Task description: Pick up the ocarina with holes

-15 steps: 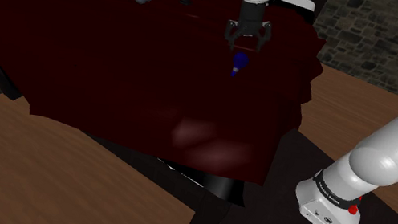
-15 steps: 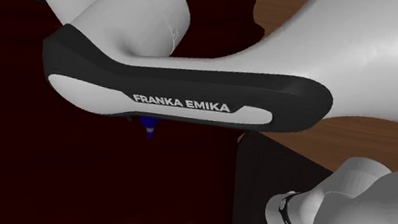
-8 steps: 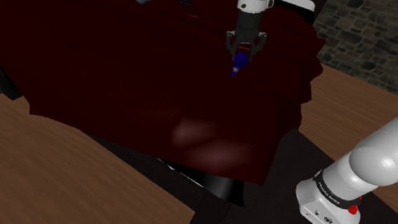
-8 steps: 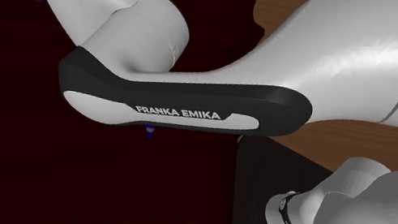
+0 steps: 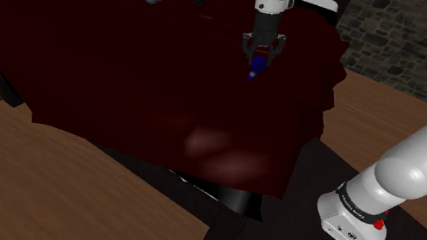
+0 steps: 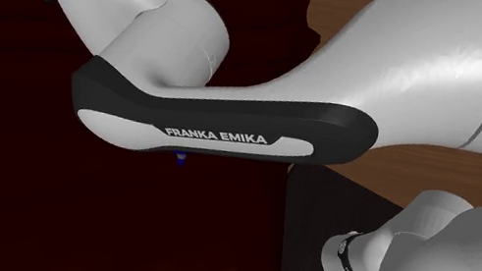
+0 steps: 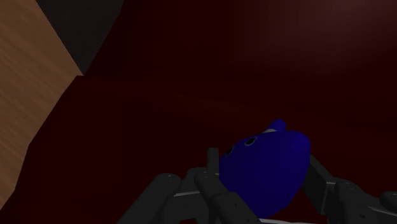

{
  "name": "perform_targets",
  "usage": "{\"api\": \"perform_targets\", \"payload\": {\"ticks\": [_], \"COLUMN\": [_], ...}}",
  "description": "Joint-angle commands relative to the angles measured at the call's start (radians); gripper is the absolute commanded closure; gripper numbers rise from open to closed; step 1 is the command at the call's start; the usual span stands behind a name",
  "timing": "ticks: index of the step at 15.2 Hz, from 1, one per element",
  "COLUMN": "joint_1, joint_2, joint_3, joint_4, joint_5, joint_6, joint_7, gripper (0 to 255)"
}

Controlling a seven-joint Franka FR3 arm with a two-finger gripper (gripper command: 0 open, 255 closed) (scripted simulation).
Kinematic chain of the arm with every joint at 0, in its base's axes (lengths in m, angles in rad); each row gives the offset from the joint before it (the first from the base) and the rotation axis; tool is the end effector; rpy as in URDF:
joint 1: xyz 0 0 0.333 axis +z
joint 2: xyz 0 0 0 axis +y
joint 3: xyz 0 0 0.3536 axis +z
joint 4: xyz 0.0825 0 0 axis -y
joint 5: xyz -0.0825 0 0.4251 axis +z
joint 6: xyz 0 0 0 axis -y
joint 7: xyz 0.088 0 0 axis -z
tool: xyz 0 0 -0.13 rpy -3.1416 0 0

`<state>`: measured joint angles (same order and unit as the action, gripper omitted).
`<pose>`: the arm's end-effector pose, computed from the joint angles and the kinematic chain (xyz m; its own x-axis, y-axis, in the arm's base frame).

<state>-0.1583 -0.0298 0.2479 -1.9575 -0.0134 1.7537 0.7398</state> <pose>0.5611 0.0499 0.4739 0.7877 -0.6052 -0.1152 -0.5917 -0.7953 0.1320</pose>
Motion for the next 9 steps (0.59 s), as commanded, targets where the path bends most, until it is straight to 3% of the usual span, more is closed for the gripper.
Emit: {"api": "perform_targets", "payload": {"ticks": [1, 9], "joint_1": [0.001, 0.000], "joint_2": [0.001, -0.013], "joint_3": [0.001, 0.000], "joint_4": [-0.004, 0.089], "joint_5": [0.001, 0.004], "joint_6": [0.002, -0.104], "joint_7": [0.001, -0.003], "gripper": [255, 255]}}
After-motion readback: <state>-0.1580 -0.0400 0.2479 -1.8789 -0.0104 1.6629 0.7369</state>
